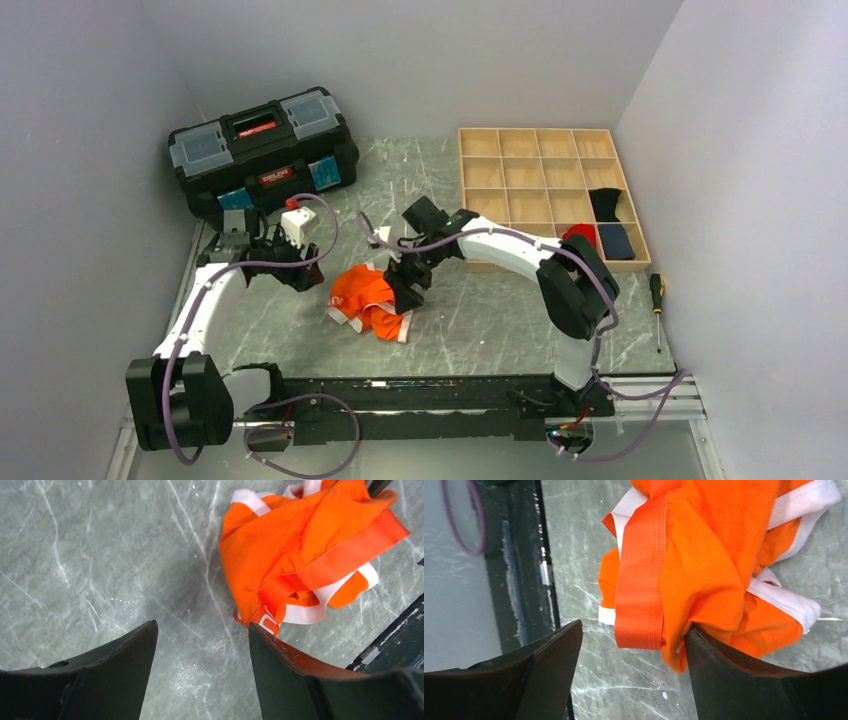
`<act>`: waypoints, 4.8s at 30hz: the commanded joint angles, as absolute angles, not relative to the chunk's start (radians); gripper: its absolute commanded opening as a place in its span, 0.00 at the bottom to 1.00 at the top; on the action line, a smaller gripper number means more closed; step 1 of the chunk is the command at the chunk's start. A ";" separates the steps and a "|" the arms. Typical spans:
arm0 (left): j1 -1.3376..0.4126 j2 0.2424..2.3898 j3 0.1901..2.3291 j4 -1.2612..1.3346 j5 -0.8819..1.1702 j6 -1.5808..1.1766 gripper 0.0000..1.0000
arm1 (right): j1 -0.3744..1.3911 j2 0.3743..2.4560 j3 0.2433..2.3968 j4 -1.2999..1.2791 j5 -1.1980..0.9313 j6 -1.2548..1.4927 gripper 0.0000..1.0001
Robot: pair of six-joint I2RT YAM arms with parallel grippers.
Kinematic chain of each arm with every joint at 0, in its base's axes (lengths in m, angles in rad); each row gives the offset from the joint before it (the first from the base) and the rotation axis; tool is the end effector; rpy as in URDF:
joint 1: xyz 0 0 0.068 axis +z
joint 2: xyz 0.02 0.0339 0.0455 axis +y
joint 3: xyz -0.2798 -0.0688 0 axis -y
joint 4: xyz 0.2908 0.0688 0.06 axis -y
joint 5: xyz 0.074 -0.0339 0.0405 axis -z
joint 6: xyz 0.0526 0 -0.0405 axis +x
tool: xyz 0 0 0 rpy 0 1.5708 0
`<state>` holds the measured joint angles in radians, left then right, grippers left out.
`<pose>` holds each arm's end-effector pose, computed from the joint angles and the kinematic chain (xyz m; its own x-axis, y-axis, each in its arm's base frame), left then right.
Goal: Roll the underwear
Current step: Place the underwear at the center of the board, then pick up the underwear from the center of the board, then place the underwear at the center of the board, then flatten out the underwear at the center of the board.
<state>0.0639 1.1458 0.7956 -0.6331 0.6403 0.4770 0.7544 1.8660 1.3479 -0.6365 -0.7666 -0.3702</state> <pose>0.2642 -0.0146 0.2283 -0.6097 0.3299 -0.7207 0.6294 0.7541 -0.1873 0.2876 0.3204 0.1870 -0.3689 -0.7044 -0.6064 -0.8915 0.0836 0.4452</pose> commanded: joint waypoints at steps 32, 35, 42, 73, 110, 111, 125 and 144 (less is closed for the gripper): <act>0.058 1.117 0.887 -0.523 0.763 0.418 0.73 | 0.622 1.961 2.317 -0.848 -0.641 -0.123 0.00; 0.058 1.133 0.918 -0.553 0.815 0.436 0.74 | 0.624 1.933 2.324 -0.833 -0.668 -0.116 0.00; 0.016 1.071 0.876 -0.485 0.867 0.447 0.77 | 0.624 1.865 2.316 -0.812 -0.714 -0.089 0.00; -0.202 1.367 0.941 -0.405 0.770 0.430 0.75 | 0.403 1.829 1.630 -0.691 -0.783 -0.313 0.78; -0.424 1.848 1.372 -0.509 0.381 -0.014 0.59 | 0.448 1.563 1.252 -0.666 -0.735 -0.430 0.71; -0.426 1.829 1.359 -0.498 0.382 0.052 0.61 | 0.447 1.558 1.246 -0.665 -0.730 -0.433 0.71; -0.430 1.648 1.250 -0.501 0.467 1.119 0.65 | 0.290 1.522 1.246 -0.650 -0.882 -0.382 0.70; -0.515 1.805 1.298 -0.632 0.391 1.843 0.60 | 0.129 1.459 1.183 -0.605 -0.954 -0.350 0.69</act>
<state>-0.4908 1.7977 1.2961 -0.6338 0.4000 1.7336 0.1387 1.4696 1.1816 -0.6350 -0.8982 -0.3496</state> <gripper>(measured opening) 0.614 0.696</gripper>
